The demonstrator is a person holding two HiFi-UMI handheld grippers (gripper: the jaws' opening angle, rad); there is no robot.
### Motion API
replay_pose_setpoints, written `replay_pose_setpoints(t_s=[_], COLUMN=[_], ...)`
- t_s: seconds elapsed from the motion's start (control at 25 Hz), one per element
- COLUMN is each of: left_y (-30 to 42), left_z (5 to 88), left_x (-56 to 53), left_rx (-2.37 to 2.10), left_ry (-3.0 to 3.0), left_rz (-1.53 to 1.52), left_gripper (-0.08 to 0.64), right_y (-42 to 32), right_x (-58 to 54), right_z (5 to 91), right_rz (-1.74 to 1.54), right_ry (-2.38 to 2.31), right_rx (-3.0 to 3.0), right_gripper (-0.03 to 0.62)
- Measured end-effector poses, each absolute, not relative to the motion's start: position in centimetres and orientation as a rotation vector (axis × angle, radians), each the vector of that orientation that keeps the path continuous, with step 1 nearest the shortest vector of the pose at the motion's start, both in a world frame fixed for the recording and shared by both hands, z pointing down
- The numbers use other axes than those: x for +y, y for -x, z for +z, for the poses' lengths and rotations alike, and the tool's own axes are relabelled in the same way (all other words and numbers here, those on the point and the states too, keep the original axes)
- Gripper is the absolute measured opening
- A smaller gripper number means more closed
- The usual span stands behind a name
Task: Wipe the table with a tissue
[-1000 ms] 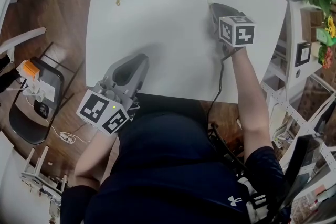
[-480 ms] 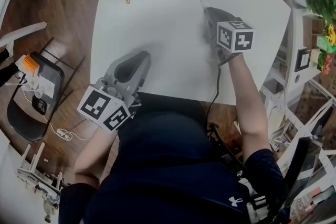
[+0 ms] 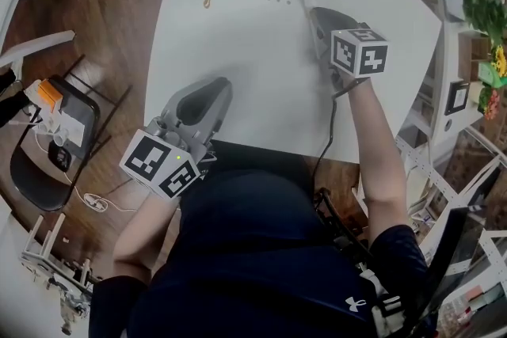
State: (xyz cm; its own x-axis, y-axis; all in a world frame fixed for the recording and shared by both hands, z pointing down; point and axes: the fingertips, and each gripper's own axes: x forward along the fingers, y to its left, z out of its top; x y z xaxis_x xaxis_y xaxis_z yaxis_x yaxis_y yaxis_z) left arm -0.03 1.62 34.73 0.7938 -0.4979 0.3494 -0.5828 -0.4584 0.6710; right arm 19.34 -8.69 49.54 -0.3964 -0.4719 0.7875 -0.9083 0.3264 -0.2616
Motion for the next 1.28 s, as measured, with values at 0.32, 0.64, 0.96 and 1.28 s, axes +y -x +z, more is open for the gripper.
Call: replay_pose_setpoints(t_s=[0.32,0.64,0.96,1.28], left_y=[2.7,4.5,5.5,6.6], left_z=[35.2,35.4,35.8,36.0], left_x=[1.4,1.0,1.0,1.0], left_rx=[-0.844,-0.861,-0.875,-0.899], left_ry=[-2.117,-2.107,-2.094,-2.074], left_rz=[0.127,0.111,0.096,0.084], left_gripper=[0.032,0.032,0.032,0.032], right_y=[-17.3,-16.4,-15.6,-13.6], right_x=[-9.7,-10.0,-9.9,-10.9], right_z=[50.4,51.5,51.6,51.6], right_rz=[0.911,0.886,0.879,0.864], right_ry=[-1.191,-1.183,-1.138,-1.103], right_rx=[-1.958,-1.903,-1.9,-1.925], right_gripper=[0.014,0.014,0.014,0.014])
